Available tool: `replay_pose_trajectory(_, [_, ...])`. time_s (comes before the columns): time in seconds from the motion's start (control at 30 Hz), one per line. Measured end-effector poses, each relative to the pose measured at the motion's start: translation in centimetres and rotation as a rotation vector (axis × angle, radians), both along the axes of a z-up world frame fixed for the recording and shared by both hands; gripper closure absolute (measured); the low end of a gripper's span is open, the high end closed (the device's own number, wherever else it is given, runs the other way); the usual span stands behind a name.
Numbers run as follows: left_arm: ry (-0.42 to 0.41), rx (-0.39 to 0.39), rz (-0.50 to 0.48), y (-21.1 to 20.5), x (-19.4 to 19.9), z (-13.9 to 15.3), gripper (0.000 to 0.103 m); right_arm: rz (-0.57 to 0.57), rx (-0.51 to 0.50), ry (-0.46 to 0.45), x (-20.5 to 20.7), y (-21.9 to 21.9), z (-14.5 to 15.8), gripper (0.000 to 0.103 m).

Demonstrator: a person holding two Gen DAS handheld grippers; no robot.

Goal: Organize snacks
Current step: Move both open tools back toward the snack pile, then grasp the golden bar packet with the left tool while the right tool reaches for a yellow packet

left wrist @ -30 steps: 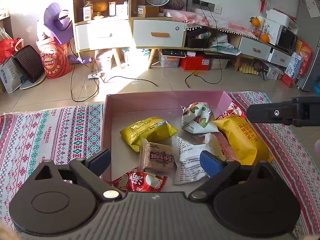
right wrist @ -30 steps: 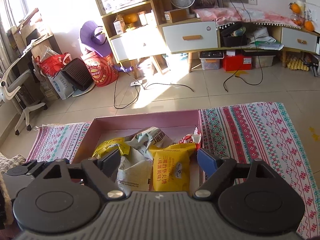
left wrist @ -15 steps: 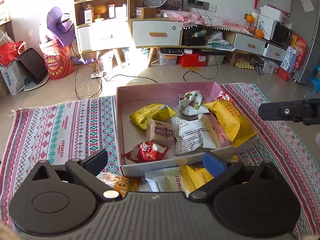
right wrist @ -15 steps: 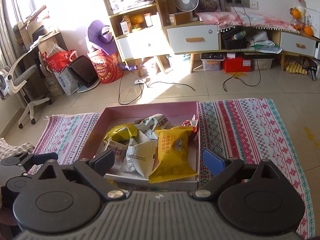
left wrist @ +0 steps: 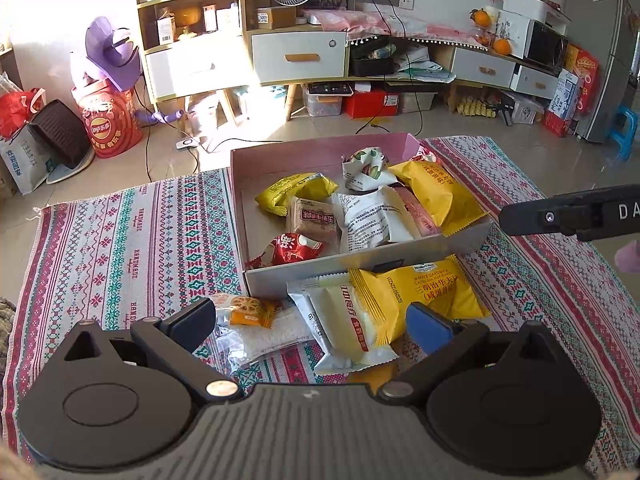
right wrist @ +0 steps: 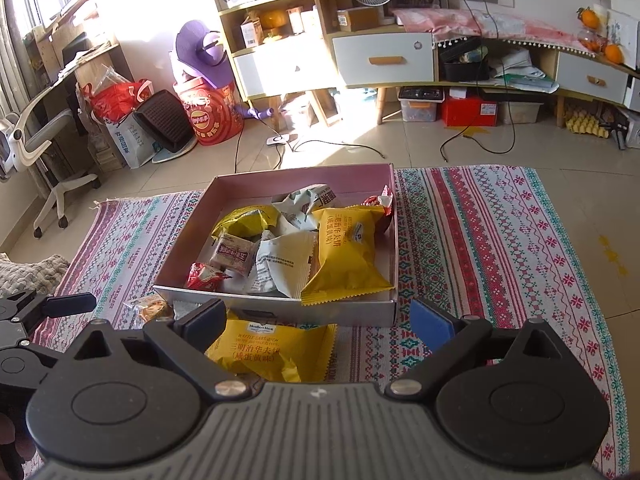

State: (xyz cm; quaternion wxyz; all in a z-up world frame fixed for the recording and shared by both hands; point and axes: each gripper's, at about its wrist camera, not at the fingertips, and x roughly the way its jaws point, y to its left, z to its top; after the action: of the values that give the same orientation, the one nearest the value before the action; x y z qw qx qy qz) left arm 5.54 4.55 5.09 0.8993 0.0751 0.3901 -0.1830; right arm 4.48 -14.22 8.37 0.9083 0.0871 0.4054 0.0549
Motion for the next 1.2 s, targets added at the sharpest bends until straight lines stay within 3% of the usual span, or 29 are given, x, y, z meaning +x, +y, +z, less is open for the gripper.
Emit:
replay_pose_trajectory(0.23, [0.021,-0.015,-0.005,0.8,-1.6,-0.9,0.000,0.034,-0.006,0.010,-1.4,0.8,-1.0,0.004])
replay_pose_trajectory(0.8, [0.089,0.037,-0.043,2.1,-3.6,-3.7,0.000,0.135,-0.100,0.081,-2.6,3.2,-3.1,0.004])
replay_pose_trajectory(0.97, [0.109,0.006,-0.057,1.2,-3.0,-4.6,0.002,0.263,-0.141,-0.004,-2.3,4.2,-3.3,0.004])
replay_pose_trajectory(1.07, [0.139,-0.013,-0.058,0.6,-2.6,-5.2,0.009,0.357,-0.189,-0.065,-1.9,4.8,-3.2,0.006])
replay_pose_trajectory(1.13, [0.156,-0.022,-0.058,0.4,-2.3,-5.5,0.018,0.413,-0.201,-0.077,-1.5,5.1,-3.2,0.009])
replay_pose_trajectory(1.2, [0.168,-0.030,-0.062,0.1,-2.0,-5.8,0.020,0.451,-0.197,-0.073,-0.9,5.3,-3.3,0.012])
